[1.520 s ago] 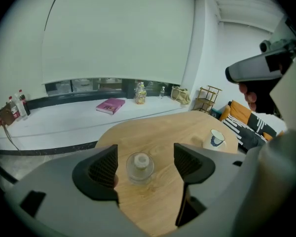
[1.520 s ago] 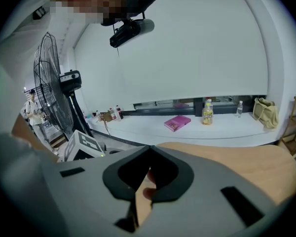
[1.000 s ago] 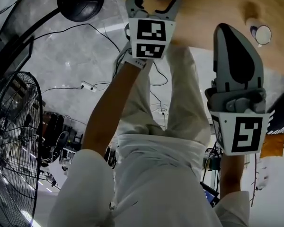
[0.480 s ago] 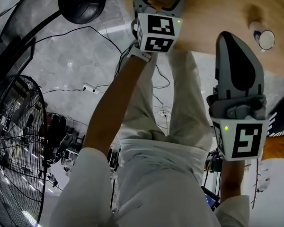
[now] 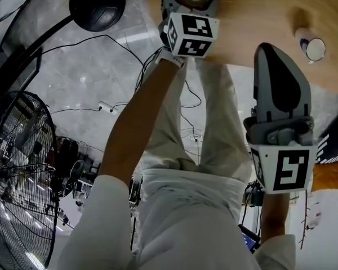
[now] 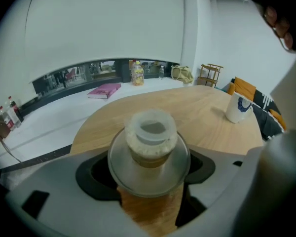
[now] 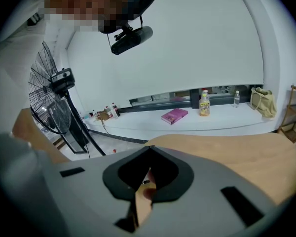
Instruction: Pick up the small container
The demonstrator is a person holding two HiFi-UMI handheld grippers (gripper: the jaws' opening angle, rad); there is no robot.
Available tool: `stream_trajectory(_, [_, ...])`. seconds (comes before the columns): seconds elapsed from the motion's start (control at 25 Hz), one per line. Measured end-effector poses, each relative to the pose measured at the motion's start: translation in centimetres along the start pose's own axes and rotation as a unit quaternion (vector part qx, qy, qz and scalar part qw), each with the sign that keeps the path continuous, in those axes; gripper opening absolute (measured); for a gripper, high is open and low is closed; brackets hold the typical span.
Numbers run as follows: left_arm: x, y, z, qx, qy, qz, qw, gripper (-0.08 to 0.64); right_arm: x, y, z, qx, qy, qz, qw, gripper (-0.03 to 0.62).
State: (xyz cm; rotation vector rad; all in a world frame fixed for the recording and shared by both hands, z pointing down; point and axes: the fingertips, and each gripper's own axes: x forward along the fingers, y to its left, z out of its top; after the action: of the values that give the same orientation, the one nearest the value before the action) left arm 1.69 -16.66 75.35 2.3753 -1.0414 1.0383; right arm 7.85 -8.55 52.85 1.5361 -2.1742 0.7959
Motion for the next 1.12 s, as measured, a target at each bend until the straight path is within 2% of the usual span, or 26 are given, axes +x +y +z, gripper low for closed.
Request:
stream_trajectory(0.2, [0.2, -0.1, -0.1, 0.001, 0.001, 0.005, 1.0000, 0.347, -0.7, -0.3, 0.2, 0.001, 0.000, -0.006, 1.000, 0.008])
stream_trajectory(0.32, [0.0, -0.2, -0.1, -0.016, 0.008, -0.008, 0.9998, 0.347, -1.2, -0.1, 0.5, 0.001, -0.002, -0.011, 1.000, 0.008])
stream_trajectory(0.52, [-1.4, -1.4, -0.2, -0.019, 0.027, -0.024, 0.9992, 0.347, -2.4, 0.6, 1.5, 0.002, -0.006, -0.011, 1.000, 0.008])
stream_trajectory(0.8, [-4.1, -3.0, 1.2, -0.010, 0.026, -0.036, 0.9990, 0.347, -3.2, 1.1, 3.0, -0.011, -0.010, -0.008, 1.000, 0.008])
stream_trajectory(1.12, [-7.7, -2.5, 3.9, -0.009, 0.016, -0.034, 0.9993, 0.347, -4.2, 1.7, 5.7, -0.019, -0.023, -0.006, 1.000, 0.008])
